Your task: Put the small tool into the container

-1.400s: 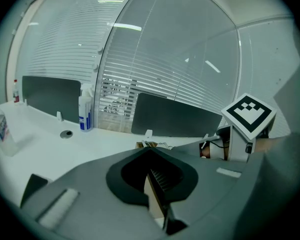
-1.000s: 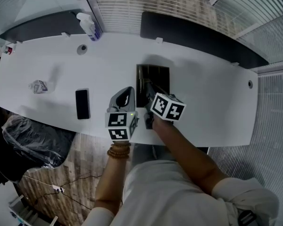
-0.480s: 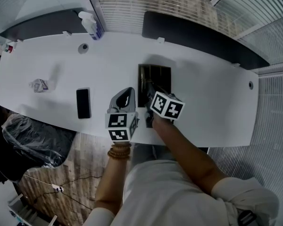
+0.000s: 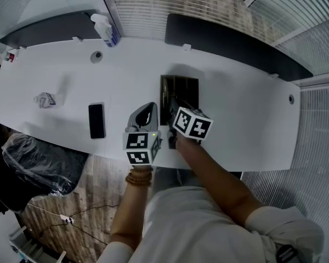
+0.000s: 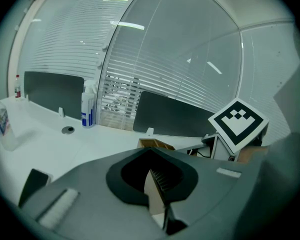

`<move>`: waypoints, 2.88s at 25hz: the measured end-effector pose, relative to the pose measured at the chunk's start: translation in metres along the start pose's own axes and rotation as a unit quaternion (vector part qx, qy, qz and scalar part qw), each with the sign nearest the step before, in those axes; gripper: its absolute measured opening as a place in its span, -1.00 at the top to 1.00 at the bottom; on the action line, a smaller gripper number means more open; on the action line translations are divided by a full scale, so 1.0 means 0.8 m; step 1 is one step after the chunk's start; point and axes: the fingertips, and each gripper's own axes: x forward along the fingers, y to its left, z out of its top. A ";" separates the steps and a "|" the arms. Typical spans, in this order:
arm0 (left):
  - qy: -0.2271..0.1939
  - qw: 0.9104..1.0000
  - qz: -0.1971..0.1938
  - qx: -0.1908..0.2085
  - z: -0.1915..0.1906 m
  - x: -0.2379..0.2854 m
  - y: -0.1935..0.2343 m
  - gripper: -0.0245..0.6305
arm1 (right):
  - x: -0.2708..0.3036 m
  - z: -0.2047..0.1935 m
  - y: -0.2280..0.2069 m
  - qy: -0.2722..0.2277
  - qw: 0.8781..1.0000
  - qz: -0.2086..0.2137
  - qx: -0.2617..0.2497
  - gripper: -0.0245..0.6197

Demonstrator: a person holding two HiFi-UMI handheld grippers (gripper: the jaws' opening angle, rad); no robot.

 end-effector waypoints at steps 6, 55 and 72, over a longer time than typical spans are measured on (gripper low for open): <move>0.000 1.000 -0.002 0.001 -0.001 -0.001 -0.001 0.92 | 0.001 0.001 0.003 -0.004 1.000 0.008 0.001 0.81; -0.046 0.993 -0.081 0.079 0.063 0.005 -0.129 0.92 | -0.167 0.139 -0.014 -0.146 0.982 0.041 -0.110 0.92; -0.096 0.970 -0.193 0.112 0.123 -0.021 -0.326 0.92 | -0.350 0.207 -0.043 -0.262 0.946 0.061 -0.182 0.92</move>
